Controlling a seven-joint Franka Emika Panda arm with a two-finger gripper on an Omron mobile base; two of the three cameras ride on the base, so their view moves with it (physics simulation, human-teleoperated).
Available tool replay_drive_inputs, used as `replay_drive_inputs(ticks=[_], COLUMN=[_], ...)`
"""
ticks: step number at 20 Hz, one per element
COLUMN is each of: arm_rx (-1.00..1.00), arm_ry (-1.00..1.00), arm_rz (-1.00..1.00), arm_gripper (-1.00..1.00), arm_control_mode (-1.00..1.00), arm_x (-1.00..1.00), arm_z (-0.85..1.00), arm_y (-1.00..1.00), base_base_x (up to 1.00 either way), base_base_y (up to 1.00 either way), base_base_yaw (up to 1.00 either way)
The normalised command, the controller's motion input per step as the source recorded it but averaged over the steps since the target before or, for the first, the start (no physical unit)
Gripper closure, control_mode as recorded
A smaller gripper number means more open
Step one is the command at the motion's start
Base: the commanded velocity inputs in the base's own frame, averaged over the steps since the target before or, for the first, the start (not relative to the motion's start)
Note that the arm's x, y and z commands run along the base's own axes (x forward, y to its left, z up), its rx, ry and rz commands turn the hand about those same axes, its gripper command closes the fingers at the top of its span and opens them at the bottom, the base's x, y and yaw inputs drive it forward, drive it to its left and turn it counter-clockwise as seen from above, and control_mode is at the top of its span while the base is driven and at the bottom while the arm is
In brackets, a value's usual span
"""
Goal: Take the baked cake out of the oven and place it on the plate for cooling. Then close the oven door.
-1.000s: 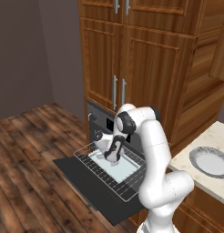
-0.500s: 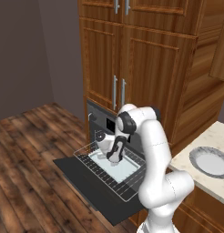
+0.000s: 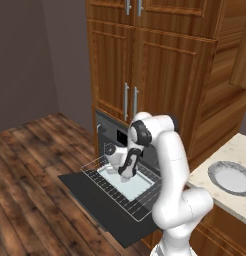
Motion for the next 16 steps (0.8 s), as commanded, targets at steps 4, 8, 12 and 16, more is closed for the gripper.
replay_drive_inputs(ticks=[4,8,12,16], arm_rx=[-0.01,0.00,-0.01,-0.03], arm_ry=[-0.14,-0.11,-0.10,-0.13], arm_rz=[-0.04,-0.04,-0.02,-0.05], arm_gripper=[1.00,1.00,1.00,1.00], arm_control_mode=[-1.00,-1.00,-1.00,-1.00], arm_x=[-0.54,-0.51,-0.47,-0.45], arm_z=[0.65,0.80,0.86,0.79], arm_y=[0.30,0.12,0.13,0.05], base_base_x=[0.00,0.00,0.00,0.00], base_base_y=[0.00,0.00,0.00,0.00], base_base_yaw=[0.00,0.00,0.00,0.00])
